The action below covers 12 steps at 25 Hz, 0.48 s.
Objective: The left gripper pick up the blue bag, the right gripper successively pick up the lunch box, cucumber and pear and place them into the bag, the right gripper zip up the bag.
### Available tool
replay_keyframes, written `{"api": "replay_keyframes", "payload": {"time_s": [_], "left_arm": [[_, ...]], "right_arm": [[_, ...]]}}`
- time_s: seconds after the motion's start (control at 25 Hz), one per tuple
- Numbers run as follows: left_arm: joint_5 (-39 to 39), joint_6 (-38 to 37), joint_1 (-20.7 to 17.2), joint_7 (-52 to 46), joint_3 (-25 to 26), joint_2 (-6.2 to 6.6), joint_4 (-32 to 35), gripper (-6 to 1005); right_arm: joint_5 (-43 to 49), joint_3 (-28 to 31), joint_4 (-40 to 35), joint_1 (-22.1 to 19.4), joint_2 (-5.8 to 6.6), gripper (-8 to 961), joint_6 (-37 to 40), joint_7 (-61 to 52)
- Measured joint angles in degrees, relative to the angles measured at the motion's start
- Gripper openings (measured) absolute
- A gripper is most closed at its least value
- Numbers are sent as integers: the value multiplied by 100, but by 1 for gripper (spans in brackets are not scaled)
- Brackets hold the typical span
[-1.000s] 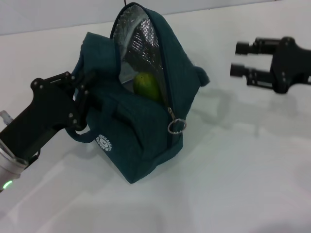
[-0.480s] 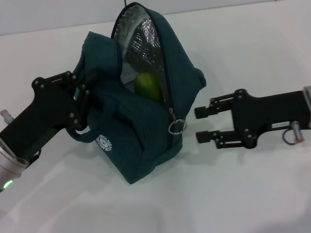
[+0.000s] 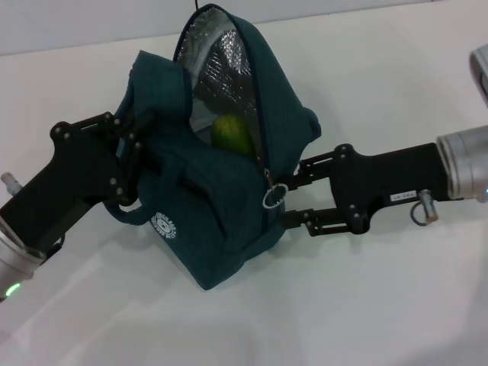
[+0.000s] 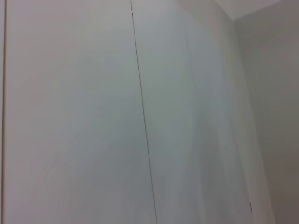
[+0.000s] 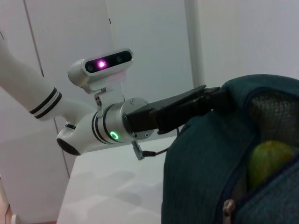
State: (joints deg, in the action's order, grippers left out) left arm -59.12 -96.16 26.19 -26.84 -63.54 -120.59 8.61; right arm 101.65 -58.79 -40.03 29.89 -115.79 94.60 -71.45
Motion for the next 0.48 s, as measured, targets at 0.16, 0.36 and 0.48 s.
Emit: {"api": "replay_keyframes", "payload": {"time_s": [0.16, 0.36, 0.48], "left_arm": [[-4, 0, 9, -2, 0, 0, 0, 154], [-7, 0, 19, -4, 0, 0, 0, 164], [-9, 0, 27, -5, 0, 0, 1, 170]], "right_arm": [[-11, -65, 329, 267, -4, 486, -11, 0], [-12, -152, 441, 370, -9, 480, -3, -1], [-12, -153, 442, 370, -13, 476, 5, 28]]}}
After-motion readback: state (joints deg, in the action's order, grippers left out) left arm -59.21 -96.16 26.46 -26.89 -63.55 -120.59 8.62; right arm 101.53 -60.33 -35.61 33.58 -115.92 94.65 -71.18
